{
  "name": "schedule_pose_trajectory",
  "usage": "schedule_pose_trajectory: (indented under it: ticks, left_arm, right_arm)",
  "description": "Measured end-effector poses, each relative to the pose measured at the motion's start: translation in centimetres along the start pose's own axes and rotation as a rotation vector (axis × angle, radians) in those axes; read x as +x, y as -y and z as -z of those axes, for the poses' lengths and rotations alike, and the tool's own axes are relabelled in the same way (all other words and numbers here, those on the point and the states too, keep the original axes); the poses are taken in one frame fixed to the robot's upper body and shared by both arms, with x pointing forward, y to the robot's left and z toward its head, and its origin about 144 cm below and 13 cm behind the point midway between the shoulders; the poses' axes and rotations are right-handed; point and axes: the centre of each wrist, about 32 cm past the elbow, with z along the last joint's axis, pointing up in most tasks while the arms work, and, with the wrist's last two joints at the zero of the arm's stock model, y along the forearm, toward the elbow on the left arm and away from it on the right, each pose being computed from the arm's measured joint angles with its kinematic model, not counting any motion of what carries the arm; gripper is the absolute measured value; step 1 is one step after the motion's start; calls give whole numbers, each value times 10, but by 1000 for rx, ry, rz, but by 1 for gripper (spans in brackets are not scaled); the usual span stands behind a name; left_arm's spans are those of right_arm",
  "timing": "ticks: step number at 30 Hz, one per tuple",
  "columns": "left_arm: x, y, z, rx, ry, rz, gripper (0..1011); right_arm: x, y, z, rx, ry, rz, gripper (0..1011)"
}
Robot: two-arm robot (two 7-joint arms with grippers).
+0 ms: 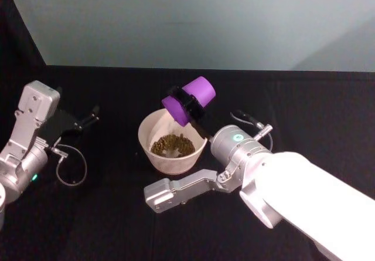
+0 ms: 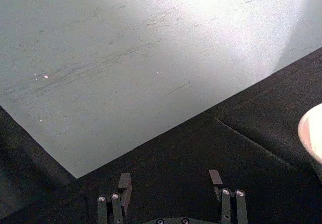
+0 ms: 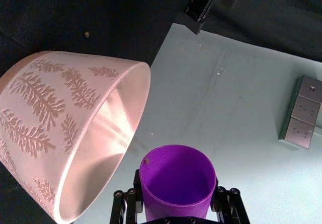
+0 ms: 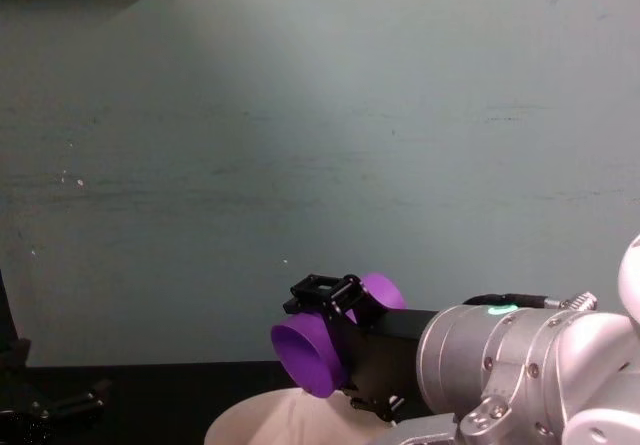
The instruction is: Pick up the cup and pour the mung beans from the cup into the bowl.
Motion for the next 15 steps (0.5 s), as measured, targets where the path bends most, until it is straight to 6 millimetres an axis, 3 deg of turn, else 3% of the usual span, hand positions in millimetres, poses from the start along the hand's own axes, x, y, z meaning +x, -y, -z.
schedule_pose_trajectory:
  ticks: [15]
  left_arm:
    - [0, 0, 0, 0, 0, 0, 1000]
  right_arm:
    - [3, 2, -9, -16, 172, -2, 723]
